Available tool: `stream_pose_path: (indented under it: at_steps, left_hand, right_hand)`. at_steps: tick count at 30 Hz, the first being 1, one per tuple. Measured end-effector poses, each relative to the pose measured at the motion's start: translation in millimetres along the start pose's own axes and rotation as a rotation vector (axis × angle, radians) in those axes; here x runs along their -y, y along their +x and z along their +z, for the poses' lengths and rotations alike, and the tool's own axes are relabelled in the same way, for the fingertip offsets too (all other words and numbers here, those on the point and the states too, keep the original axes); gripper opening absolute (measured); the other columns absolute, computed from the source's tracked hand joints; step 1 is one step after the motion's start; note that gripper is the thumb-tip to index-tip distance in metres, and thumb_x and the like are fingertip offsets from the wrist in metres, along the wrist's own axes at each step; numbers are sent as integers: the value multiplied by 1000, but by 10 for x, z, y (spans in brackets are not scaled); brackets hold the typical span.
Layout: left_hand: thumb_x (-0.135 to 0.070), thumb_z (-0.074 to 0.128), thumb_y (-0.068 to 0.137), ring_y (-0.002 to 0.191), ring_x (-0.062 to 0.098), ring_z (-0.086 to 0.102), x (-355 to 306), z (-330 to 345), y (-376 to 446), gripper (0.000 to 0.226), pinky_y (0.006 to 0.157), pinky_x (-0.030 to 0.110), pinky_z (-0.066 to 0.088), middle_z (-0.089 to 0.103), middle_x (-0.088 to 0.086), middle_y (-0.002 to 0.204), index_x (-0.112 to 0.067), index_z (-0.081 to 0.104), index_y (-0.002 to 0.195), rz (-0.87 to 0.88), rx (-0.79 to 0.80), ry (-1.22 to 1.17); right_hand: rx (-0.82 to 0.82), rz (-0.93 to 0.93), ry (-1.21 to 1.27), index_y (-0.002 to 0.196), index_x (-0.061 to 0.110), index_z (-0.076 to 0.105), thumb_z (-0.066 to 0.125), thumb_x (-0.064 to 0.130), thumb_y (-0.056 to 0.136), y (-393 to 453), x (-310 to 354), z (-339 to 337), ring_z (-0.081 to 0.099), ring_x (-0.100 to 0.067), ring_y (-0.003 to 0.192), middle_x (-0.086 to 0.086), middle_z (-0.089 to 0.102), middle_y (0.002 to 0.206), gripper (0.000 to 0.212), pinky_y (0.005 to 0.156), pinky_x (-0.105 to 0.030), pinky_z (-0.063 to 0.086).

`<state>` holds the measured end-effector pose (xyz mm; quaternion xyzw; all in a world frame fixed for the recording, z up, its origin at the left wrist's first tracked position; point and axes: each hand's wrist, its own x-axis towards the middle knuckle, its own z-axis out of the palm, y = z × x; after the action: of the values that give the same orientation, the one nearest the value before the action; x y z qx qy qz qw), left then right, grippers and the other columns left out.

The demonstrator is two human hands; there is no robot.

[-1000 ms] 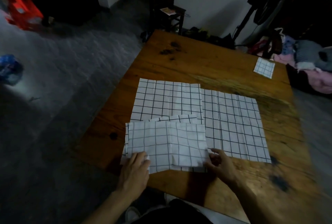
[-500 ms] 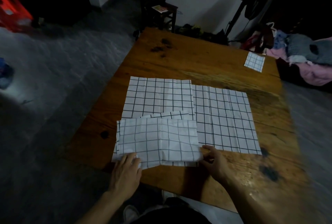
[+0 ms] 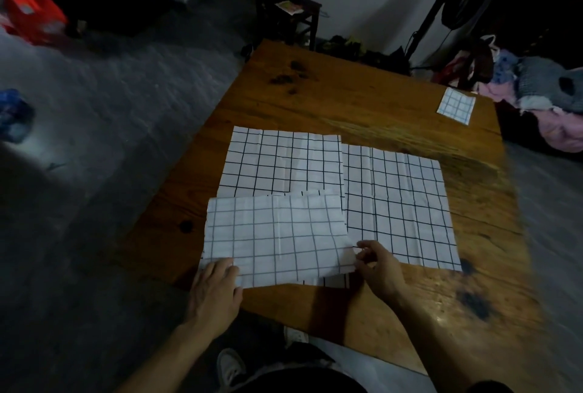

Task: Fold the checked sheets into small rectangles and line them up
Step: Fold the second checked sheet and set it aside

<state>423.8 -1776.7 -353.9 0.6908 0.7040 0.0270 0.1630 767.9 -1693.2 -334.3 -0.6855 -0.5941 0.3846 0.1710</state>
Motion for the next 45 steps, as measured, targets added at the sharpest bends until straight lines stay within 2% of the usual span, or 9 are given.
stream_pose_path:
  at_steps: [5, 11, 17, 21, 24, 28, 34, 39, 45]
  left_hand:
    - [-31, 76, 78, 119, 23, 54, -59, -15, -44, 47, 93, 40, 50, 56, 3, 131, -21, 63, 121, 5, -31, 24]
    - [-34, 81, 70, 114, 17, 58, -284, -5, -46, 46, 84, 32, 54, 59, -1, 126, -27, 66, 114, 116, -22, 12]
    - [-37, 57, 93, 138, 18, 34, -301, 33, -14, 50, 108, 36, 36, 36, -1, 150, -24, 46, 140, 89, 27, 15]
    - [-38, 55, 94, 140, 19, 30, -290, 3, -23, 52, 111, 38, 33, 31, 0, 153, -24, 43, 142, 62, 37, 18]
    - [-34, 64, 88, 133, 20, 42, -316, -16, -31, 48, 102, 38, 42, 43, 1, 146, -24, 53, 134, 127, 6, 11]
    - [-30, 61, 91, 136, 18, 38, -326, 1, -40, 35, 106, 36, 40, 40, -3, 149, -27, 59, 126, 225, 39, -25]
    - [-39, 88, 58, 102, 8, 64, -195, -13, -49, 40, 75, 26, 57, 65, -10, 115, -38, 71, 94, 243, 46, 48]
    - [-30, 72, 82, 120, 16, 55, -59, -27, -34, 28, 96, 39, 50, 57, -6, 129, -28, 69, 110, 220, 23, 31]
    - [-21, 80, 71, 115, 18, 58, 183, -117, -10, 44, 93, 39, 50, 58, -5, 124, -26, 66, 113, 149, 64, 25]
  right_hand:
    - [-57, -58, -108, 125, 18, 56, 66, 21, 91, -26, 42, 175, 53, -5, 97, 1, 53, 118, 36, 71, -11, 44]
    - [45, -338, -410, 126, 23, 60, 61, 24, 92, -140, 54, 394, 48, -14, 120, 3, 51, 133, 34, 100, -27, 43]
    - [135, -372, -479, 139, 26, 47, 55, 35, 94, -22, 127, 585, 37, -17, 131, 4, 40, 145, 46, 109, -29, 34]
    - [64, -455, -463, 136, 26, 46, 53, 40, 91, 43, 132, 645, 37, -16, 132, 4, 39, 144, 48, 108, -38, 42]
    - [72, -561, -431, 136, 28, 46, 54, 36, 95, -19, 201, 751, 37, -14, 134, 3, 41, 145, 43, 110, -29, 34]
    - [176, -711, -490, 119, 33, 61, 39, 41, 98, -118, 233, 980, 48, -13, 113, 5, 52, 126, 32, 93, -30, 48]
    - [202, -667, -460, 120, 33, 61, 43, 41, 94, -118, 153, 1029, 48, -11, 117, 8, 50, 129, 33, 98, -29, 45]
    - [72, -537, -413, 114, 35, 65, 51, 35, 94, -89, 26, 770, 52, -7, 106, 10, 57, 119, 25, 88, -26, 49]
    - [-72, -322, -475, 105, 24, 69, 65, 25, 88, -67, -69, 558, 57, -17, 94, 3, 61, 106, 17, 77, -31, 50]
